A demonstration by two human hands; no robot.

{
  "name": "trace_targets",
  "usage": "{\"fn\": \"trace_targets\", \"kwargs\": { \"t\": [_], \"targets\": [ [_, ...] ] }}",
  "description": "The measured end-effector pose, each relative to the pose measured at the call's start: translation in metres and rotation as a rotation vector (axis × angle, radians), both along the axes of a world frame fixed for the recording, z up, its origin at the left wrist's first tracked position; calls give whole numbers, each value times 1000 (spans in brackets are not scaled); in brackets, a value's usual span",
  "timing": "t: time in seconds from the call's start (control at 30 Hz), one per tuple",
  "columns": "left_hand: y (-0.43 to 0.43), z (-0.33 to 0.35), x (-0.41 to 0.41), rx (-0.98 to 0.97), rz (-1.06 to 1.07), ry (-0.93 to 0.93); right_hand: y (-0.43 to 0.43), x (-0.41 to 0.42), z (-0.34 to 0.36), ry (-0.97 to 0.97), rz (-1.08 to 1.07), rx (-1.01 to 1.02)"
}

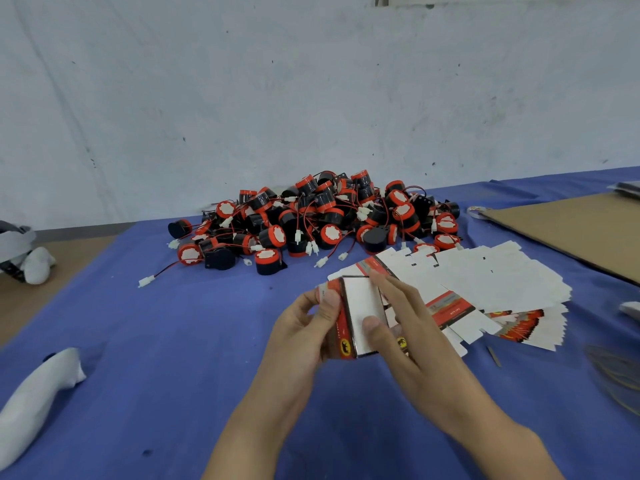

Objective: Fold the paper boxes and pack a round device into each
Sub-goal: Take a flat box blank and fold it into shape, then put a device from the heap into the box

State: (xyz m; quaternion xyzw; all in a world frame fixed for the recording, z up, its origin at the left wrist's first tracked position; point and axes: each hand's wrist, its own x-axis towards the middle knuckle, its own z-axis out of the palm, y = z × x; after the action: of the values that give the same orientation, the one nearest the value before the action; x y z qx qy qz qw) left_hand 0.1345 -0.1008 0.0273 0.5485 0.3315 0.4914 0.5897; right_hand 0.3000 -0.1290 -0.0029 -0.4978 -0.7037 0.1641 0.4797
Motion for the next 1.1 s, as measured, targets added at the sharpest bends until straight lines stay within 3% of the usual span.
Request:
{"fn": "trace_targets", "kwargs": {
  "t": [0.13,0.2,0.37,0.5,0.67,0.87,0.97,1.1],
  "targets": [
    [-4,-12,-2,548,242,849,4,0,-4,210,50,-133],
    [-6,-22,1,689,240,1110,8,2,-8,220,62,-218],
    [-5,-32,8,754,224,1312,15,8,-17,113,69,-423],
    [-8,-27,14,831,184,1434,23,12,-21,150,51,-478],
    [-10,-34,13,969,204,1330,30,18,-19,144,85,-491],
    [-12,-19,-4,926,330,853,43,21,-15,148,85,-516],
    [-5,-7,-14,825,542,680,48,20,-12,106,168,-570],
    [26,1,-25,498,750,407,51,15,-12,-63,224,-620]
  ]
}}
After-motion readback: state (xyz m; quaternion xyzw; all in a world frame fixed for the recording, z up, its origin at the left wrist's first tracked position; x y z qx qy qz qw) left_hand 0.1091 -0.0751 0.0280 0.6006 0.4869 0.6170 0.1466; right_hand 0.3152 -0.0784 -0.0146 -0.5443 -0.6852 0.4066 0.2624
